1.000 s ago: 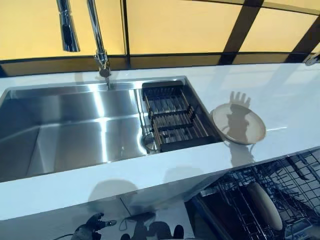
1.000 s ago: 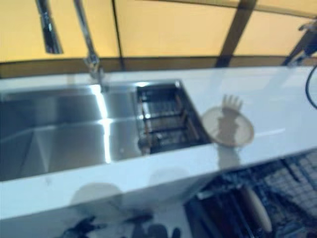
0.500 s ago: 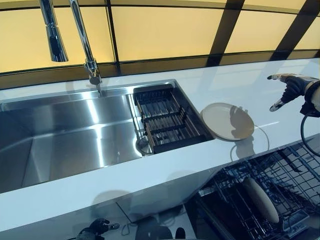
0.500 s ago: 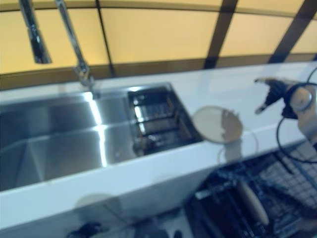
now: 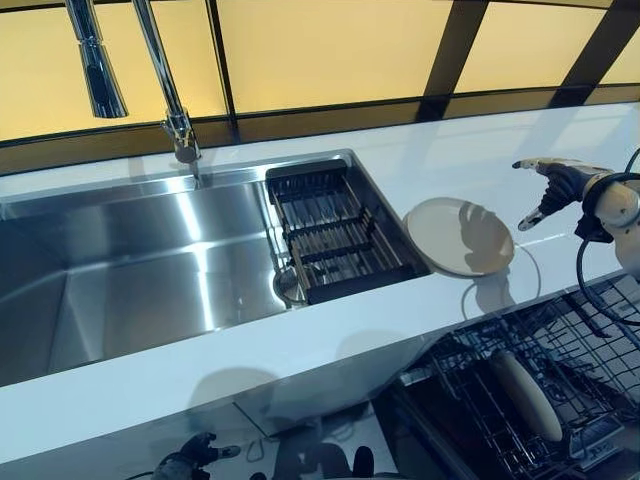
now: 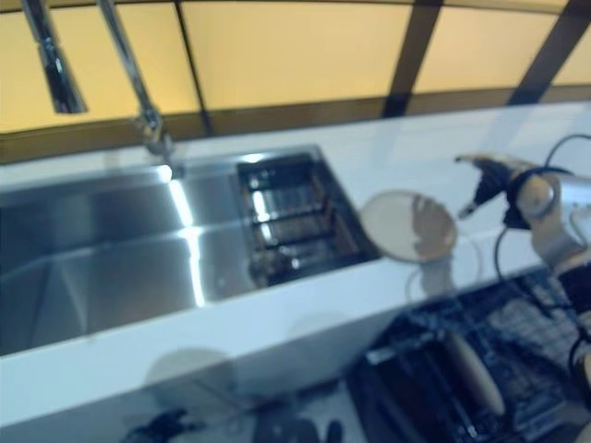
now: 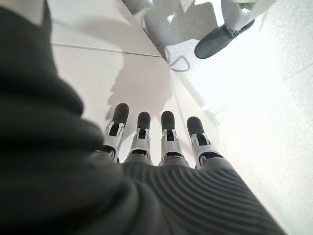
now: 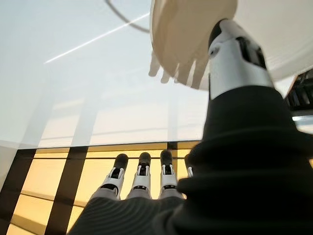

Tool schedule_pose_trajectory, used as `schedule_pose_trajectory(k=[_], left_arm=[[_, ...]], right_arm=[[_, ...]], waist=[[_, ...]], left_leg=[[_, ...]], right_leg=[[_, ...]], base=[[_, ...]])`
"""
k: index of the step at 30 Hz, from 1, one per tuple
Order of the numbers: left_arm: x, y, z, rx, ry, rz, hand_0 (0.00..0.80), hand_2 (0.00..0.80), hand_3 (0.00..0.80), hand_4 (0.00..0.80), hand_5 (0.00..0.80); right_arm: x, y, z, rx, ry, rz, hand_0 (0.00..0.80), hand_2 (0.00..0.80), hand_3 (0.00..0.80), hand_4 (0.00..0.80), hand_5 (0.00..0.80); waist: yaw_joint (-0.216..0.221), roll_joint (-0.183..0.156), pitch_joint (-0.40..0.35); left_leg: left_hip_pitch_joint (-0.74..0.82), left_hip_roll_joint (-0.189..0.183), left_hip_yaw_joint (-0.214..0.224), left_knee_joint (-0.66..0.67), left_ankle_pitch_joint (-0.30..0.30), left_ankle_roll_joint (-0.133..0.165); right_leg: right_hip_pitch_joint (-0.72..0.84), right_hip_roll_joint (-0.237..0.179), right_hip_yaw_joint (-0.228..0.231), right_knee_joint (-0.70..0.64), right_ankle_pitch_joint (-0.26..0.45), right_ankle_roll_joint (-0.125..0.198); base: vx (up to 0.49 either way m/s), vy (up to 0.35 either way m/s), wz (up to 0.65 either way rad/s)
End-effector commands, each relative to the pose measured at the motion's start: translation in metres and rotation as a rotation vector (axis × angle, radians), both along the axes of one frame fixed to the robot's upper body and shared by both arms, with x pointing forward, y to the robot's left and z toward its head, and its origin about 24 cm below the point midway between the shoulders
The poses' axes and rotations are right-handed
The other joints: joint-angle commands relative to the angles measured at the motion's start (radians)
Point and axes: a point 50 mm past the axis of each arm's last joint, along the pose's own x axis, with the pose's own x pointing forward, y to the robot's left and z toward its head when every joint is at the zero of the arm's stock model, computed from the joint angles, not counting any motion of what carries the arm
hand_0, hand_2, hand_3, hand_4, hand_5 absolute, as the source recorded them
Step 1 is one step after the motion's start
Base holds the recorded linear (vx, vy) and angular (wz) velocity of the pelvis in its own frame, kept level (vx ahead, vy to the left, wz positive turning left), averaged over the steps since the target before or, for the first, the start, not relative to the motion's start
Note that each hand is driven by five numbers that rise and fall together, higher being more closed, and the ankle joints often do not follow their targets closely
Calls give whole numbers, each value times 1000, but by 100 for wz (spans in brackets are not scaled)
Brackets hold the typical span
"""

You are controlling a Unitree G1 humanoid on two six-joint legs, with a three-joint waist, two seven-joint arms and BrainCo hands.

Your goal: Take plates into dishwasher

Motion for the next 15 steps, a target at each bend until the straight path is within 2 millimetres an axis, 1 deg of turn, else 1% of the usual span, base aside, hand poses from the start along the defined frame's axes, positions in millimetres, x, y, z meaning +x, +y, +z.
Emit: schedule_pose_trajectory(k=[1, 8, 11, 15], left_arm=[[22, 6, 8, 39, -52, -47, 0, 0, 0, 0, 0], [21, 5, 7, 36, -52, -43, 0, 0, 0, 0, 0], [21, 5, 8, 33, -56, -33, 0, 0, 0, 0, 0], [19, 6, 7, 31, -62, -12, 0, 0, 0, 0, 0]], right_arm=[[3, 12, 6, -29, -52, 43, 0, 0, 0, 0, 0], [1, 23, -8, -33, 2, 93, 0, 0, 0, 0, 0], [-2, 27, -10, -14, 0, 117, 0, 0, 0, 0, 0], [-9, 28, -7, 25, -28, 133, 0, 0, 0, 0, 0]], waist=[[16, -33, 3], [14, -30, 5], [10, -28, 7], [0, -28, 7]], left_leg=[[-16, -8, -6, -3, 19, 15], [-15, -6, -9, -3, 18, 14], [-16, -7, -11, -3, 20, 13], [-16, -6, -10, -3, 19, 13]], right_leg=[[74, -20, -69, 27, -56, 32], [77, -19, -70, 23, -56, 31], [77, -18, -69, 25, -57, 30], [77, -18, -64, 26, -58, 30]], base=[[0, 0, 0], [0, 0, 0], [0, 0, 0], [0, 0, 0]])
